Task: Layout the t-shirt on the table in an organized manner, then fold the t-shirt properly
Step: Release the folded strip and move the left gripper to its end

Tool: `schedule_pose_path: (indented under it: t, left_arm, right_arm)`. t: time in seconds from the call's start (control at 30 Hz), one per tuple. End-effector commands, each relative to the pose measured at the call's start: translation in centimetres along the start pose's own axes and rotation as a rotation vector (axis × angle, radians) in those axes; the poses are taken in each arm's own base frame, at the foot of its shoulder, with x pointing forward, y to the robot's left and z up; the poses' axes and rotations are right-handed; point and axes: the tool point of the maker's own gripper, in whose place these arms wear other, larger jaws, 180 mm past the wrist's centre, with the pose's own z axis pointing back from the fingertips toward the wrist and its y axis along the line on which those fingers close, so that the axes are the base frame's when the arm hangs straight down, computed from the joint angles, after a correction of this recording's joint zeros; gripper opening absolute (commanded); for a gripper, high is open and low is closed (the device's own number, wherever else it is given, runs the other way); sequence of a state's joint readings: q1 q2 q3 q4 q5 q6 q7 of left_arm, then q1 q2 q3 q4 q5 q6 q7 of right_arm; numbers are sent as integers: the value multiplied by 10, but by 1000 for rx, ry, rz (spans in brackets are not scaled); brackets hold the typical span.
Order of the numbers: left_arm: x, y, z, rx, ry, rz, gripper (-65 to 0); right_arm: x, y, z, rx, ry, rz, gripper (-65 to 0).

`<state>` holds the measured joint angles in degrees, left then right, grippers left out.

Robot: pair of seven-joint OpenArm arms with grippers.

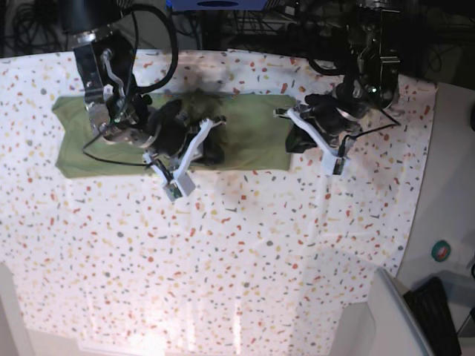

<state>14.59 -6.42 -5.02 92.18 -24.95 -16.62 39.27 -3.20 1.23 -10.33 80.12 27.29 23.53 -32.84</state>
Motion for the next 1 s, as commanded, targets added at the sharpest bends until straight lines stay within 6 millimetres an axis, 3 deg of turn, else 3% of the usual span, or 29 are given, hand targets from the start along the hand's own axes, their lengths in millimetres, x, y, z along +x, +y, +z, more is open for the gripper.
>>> schedule_pose_path:
  t: [0.0,0.1,0.27,0.33,0.43,0.5,0.57,0.7,0.83,0.97]
  left_arm:
    - [0,3,0,5,3,-10,-650]
    - [-12,0,-6,-5,40,-7,-650]
    - [-16,11,-3,18,45,9,-650]
    - [-13,12,-2,21,40,3,-650]
    - [-13,13,-1,19,43,-10,-650]
    - [-7,7,-3,6,28,-9,-650]
    - [1,-18,-12,-46,13,-22,-650]
    - [1,-59,-30,-143,38,-73,-650]
    - [-14,-83,-41,-202,94,-110,-650]
    - [-43,-68,-51,-160,192,-177,-650]
  right_arm:
    - [14,-4,-3,7,-27,-3,-650]
    - [6,-25,-15,-16,20,-42,-650]
    - [-13,-64,-15,-89,20,-159,-650]
    - [-5,-66,-11,-94,-1,-152,-650]
    - [16,-54,1,-82,-51,-100,-650]
    - [37,-41,16,-77,-115,-51,-650]
    - [51,-43,40,-110,-195,-41,-650]
    - [61,-88,98,-268,-319,-101,-650]
    - [34,-142,143,-429,-276,-221,-650]
    - [6,-181,190,-550,-251,-369,-374]
